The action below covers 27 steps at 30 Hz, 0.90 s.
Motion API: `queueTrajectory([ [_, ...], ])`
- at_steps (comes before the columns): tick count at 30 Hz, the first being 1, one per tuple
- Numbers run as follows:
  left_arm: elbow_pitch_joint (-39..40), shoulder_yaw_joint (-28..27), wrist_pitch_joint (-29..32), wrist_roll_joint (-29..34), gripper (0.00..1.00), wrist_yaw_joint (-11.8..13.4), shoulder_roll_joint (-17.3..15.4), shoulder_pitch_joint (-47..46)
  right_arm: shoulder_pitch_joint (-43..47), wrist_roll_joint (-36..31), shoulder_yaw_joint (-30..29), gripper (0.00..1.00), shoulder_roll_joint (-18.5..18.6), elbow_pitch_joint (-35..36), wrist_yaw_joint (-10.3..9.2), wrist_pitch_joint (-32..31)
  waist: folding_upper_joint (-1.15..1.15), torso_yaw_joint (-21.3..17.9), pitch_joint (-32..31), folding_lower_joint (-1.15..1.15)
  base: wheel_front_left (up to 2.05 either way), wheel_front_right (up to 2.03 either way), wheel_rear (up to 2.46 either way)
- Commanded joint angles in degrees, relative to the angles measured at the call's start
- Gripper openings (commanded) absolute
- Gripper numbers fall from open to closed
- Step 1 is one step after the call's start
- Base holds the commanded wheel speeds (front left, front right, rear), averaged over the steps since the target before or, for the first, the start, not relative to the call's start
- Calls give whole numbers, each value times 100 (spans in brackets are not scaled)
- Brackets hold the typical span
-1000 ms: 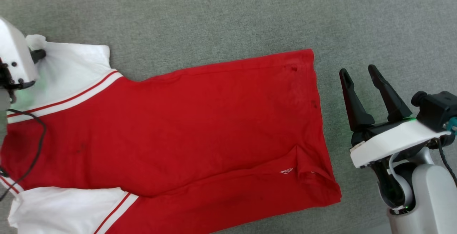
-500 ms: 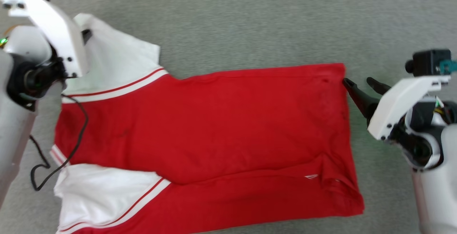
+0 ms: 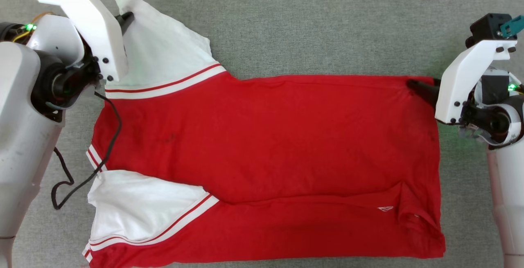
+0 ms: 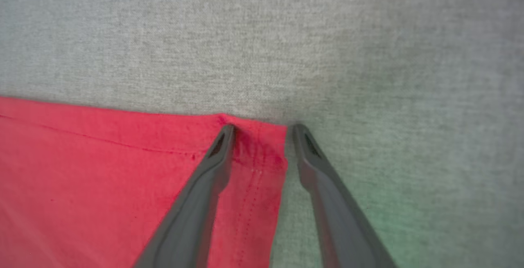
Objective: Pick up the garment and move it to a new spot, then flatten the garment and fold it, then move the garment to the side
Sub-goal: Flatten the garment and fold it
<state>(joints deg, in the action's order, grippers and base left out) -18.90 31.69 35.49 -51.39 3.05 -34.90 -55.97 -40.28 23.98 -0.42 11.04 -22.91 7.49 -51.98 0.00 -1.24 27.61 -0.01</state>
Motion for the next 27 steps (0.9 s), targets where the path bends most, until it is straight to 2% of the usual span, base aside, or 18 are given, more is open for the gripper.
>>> queueTrajectory([
  [1, -6, -21, -47, -21, 0, -6, -2, 19, 271, 34, 215, 0, -234, -367, -1, -139, 0, 14, 12, 1, 0, 0, 0],
  [7, -120, -129, -342, -69, 0, -40, 0, 194, 3, 83, 238, 0, 35, 48, -1, 244, 0, 53, -219, 1, 0, 0, 0],
  [12, -231, -208, -645, -158, 0, -70, -24, 526, 188, 107, 218, 0, 198, 421, -1, 461, 0, 63, -647, 1, 0, 0, 0],
  [19, -99, -488, -1257, -424, 0, 37, -59, 1397, 909, 213, 2, 0, 217, 927, -1, 617, 0, 117, -1327, 1, 0, 0, 0],
  [27, 382, -814, -1841, -849, 0, 346, -97, 3006, 2076, 329, -251, 0, 73, 1280, -2, 809, 0, 149, -1837, 1, 0, 0, 0],
])
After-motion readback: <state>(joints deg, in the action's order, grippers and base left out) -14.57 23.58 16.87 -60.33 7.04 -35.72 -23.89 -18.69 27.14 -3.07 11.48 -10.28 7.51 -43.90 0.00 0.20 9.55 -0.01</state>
